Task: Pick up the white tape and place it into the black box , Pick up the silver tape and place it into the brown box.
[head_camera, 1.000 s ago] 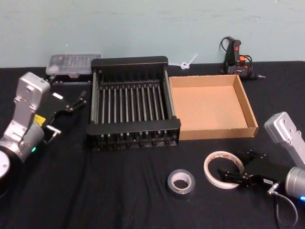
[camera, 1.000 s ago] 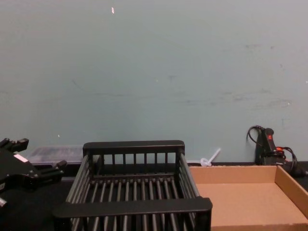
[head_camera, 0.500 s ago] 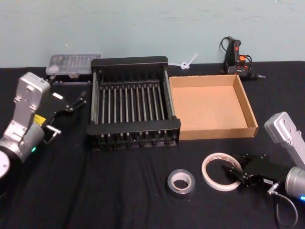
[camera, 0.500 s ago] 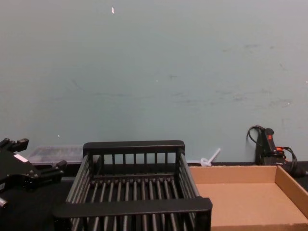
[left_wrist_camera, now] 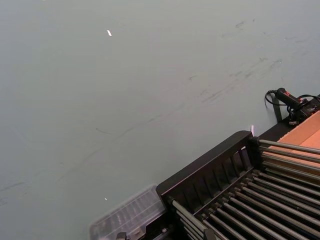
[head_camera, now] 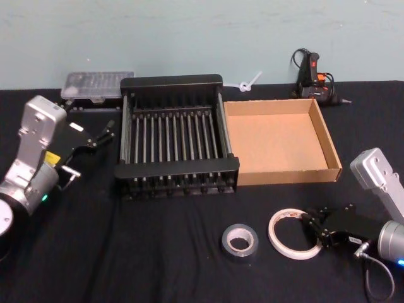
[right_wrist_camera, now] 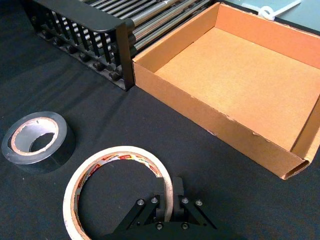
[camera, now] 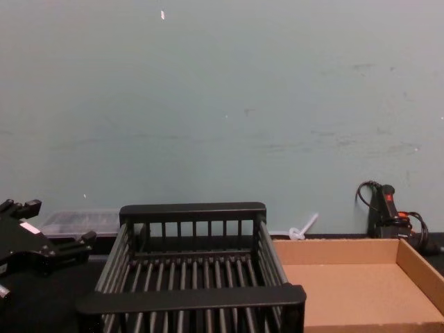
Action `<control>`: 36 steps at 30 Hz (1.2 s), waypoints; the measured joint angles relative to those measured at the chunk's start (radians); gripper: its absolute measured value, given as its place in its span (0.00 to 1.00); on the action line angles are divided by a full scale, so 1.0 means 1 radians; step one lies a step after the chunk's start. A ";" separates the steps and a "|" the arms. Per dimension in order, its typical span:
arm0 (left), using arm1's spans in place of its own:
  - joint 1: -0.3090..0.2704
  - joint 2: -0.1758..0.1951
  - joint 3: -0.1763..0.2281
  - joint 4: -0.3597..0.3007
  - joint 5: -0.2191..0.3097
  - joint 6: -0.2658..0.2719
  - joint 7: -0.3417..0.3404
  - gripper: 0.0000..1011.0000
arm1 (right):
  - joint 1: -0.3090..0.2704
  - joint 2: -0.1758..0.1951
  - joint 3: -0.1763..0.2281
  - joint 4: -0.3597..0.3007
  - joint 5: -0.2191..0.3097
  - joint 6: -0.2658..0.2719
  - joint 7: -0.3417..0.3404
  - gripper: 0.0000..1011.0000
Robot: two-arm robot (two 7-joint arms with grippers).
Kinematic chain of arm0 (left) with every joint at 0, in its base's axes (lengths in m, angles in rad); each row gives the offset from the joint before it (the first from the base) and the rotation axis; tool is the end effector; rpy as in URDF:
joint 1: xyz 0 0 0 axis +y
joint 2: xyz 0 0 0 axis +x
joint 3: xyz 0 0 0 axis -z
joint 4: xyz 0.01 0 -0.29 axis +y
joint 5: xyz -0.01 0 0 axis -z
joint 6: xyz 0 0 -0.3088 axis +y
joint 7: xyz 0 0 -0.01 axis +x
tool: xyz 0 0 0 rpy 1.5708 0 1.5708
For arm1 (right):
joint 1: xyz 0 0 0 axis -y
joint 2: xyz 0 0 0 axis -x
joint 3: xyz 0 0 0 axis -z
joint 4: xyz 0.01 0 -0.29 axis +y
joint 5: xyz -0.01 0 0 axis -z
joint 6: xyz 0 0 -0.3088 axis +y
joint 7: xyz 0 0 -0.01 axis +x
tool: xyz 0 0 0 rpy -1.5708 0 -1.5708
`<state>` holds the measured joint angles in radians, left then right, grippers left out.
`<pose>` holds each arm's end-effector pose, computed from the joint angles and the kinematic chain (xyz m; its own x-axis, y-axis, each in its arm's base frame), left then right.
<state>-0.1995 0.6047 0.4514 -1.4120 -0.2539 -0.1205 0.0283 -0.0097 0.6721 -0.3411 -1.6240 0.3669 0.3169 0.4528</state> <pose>0.3581 0.0827 -0.3023 0.2923 0.8803 0.3737 -0.9553 0.2873 0.0703 0.3064 -0.0912 -0.2958 0.6785 -0.7339 0.0316 0.6340 0.5633 -0.5299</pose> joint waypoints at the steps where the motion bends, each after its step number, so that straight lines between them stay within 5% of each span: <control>1: 0.000 0.000 0.000 0.000 0.000 0.000 0.000 0.99 | 0.000 0.000 0.000 0.000 0.000 0.000 0.000 0.10; 20: 0.000 0.000 0.000 0.000 0.000 0.000 0.000 0.99 | -0.001 0.001 0.000 -0.002 0.000 -0.005 0.000 0.10; 36: 0.000 0.000 0.000 0.000 0.000 0.000 0.000 0.99 | 0.015 -0.015 0.050 -0.055 0.033 -0.066 -0.016 0.10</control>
<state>-0.1995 0.6047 0.4514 -1.4120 -0.2539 -0.1205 0.0283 0.0050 0.6567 -0.2911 -1.6795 0.3996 0.2508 0.4366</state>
